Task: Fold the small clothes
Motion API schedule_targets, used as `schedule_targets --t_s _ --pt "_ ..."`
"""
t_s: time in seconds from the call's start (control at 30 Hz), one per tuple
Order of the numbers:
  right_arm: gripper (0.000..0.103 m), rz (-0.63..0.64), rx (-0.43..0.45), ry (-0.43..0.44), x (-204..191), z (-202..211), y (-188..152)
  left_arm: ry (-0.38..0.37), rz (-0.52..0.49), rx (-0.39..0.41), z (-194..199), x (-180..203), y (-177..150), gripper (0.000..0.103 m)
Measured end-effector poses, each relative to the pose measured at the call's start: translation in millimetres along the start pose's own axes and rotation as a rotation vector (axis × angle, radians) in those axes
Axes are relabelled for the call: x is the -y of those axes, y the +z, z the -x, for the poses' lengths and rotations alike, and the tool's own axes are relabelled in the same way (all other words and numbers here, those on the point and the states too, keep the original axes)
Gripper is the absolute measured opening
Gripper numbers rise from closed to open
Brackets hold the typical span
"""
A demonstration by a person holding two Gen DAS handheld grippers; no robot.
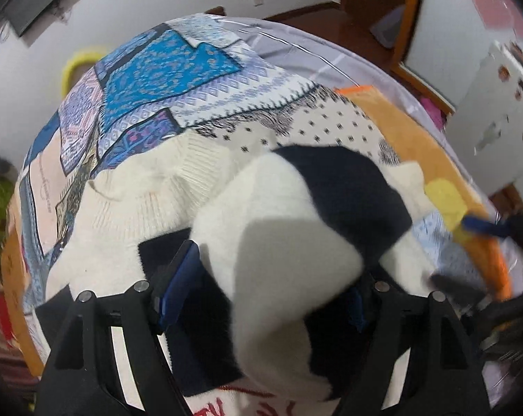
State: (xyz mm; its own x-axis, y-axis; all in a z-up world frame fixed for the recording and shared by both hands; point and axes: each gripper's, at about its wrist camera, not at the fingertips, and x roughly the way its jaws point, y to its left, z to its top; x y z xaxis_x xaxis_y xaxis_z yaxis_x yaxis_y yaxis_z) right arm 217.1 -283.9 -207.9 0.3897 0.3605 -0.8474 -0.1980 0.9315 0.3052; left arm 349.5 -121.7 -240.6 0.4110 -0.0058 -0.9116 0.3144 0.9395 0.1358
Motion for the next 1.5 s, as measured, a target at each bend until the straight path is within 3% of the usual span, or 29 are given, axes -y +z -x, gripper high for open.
schedule_targets --t_s 0.27,0.57,0.77,1.13,1.23,1.5 --pt "0.075 0.024 -0.083 0.002 -6.6 -32.1 -17.5 0.104 0.073 0.107 21.8 -32.4 3.4 0.074" --pt "0.075 0.013 -0.083 0.02 -5.5 -31.9 -19.7 0.182 0.153 0.095 29.9 -86.3 -33.1 0.08" --pt "0.075 0.01 -0.088 0.023 -5.2 -35.3 -17.1 0.128 0.309 0.075 44.2 -133.0 -71.3 0.084" --pt "0.075 0.05 -0.08 -0.01 -16.2 -33.1 -10.4 0.089 0.415 0.025 45.6 -158.6 -132.1 0.088" --pt "0.075 0.058 -0.078 -0.019 -17.3 -31.2 -8.9 0.083 0.39 0.024 48.9 -154.1 -137.3 0.088" --pt "0.075 0.061 -0.014 -0.007 -25.1 -10.7 3.4 0.16 0.162 0.071 82.3 -114.3 -108.8 0.088"
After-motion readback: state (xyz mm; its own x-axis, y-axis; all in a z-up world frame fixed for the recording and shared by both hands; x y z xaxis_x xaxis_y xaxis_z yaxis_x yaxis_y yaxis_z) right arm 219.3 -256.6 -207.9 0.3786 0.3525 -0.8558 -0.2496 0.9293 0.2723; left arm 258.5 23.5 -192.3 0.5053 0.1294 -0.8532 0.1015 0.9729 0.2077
